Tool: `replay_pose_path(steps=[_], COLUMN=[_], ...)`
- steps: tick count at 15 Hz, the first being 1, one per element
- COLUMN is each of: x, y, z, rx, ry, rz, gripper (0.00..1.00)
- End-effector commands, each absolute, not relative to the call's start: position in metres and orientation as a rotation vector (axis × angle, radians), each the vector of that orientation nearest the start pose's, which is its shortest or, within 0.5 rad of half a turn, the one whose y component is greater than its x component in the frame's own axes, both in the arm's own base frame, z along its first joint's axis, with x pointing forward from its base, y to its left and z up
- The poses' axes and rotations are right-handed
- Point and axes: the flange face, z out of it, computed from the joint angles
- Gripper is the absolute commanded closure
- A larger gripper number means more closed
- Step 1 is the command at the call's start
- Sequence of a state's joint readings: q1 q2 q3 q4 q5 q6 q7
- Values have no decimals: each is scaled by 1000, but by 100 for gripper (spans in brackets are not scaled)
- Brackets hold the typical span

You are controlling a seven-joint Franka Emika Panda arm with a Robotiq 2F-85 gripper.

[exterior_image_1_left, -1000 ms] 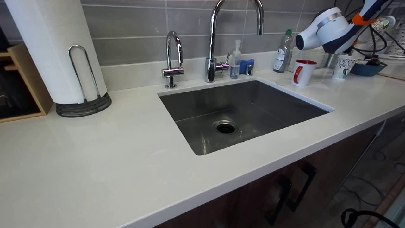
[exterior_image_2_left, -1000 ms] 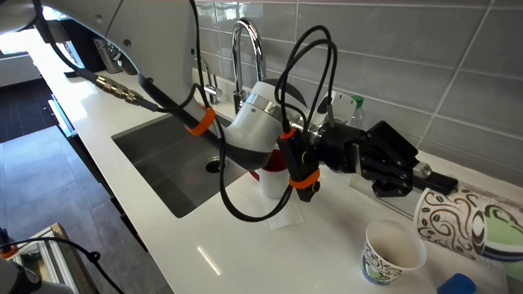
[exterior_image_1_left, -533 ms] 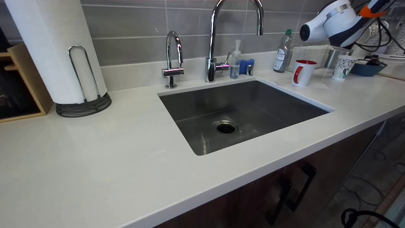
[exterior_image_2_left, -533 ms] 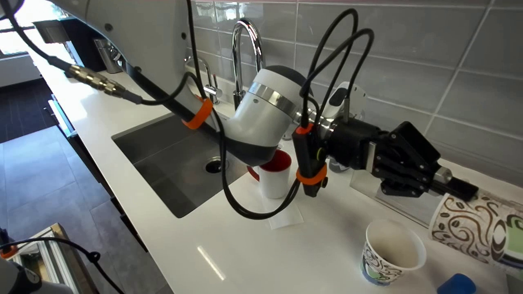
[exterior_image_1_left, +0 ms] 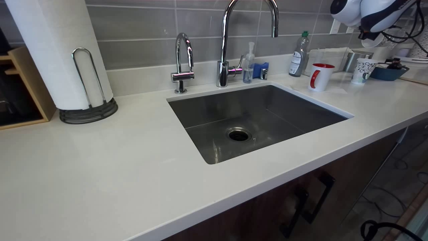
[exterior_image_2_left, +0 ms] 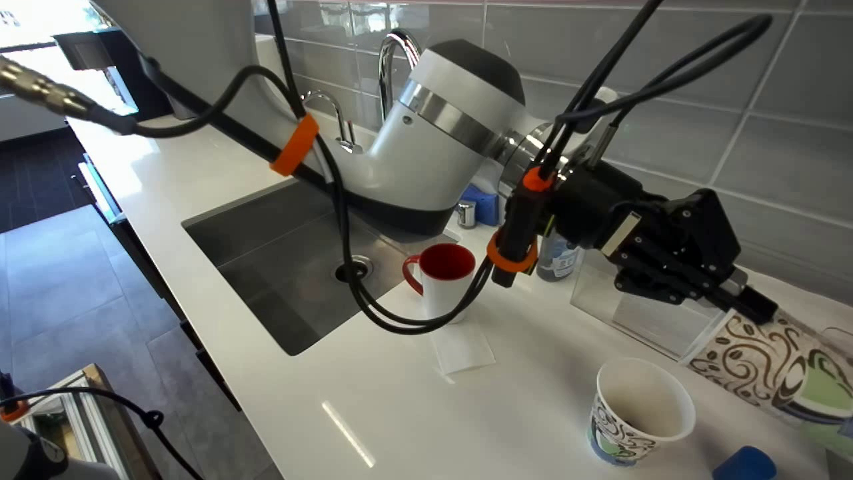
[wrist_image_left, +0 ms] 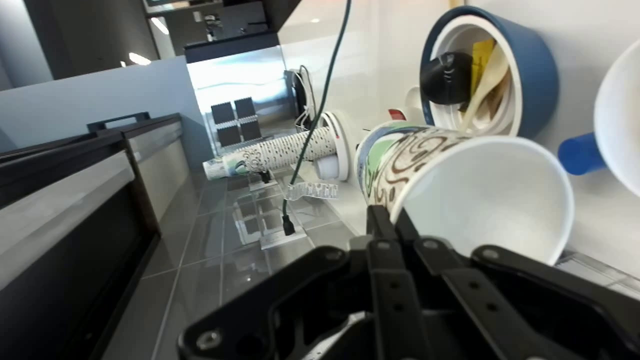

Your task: Pick the white paper cup on the left and pour its contents into the white paper cup on the right

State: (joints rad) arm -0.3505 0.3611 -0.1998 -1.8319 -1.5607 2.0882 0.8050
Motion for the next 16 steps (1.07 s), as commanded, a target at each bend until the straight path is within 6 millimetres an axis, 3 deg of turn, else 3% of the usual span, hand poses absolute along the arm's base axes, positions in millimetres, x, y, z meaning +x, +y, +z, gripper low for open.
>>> replay_pose_path(steps=[1, 12, 16], x=[529, 521, 527], y=[-360, -325, -311], z=[396, 444, 450], rx=[1925, 2149, 2267], ry=[-268, -174, -81], rz=[136, 339, 289], gripper=[99, 99, 99])
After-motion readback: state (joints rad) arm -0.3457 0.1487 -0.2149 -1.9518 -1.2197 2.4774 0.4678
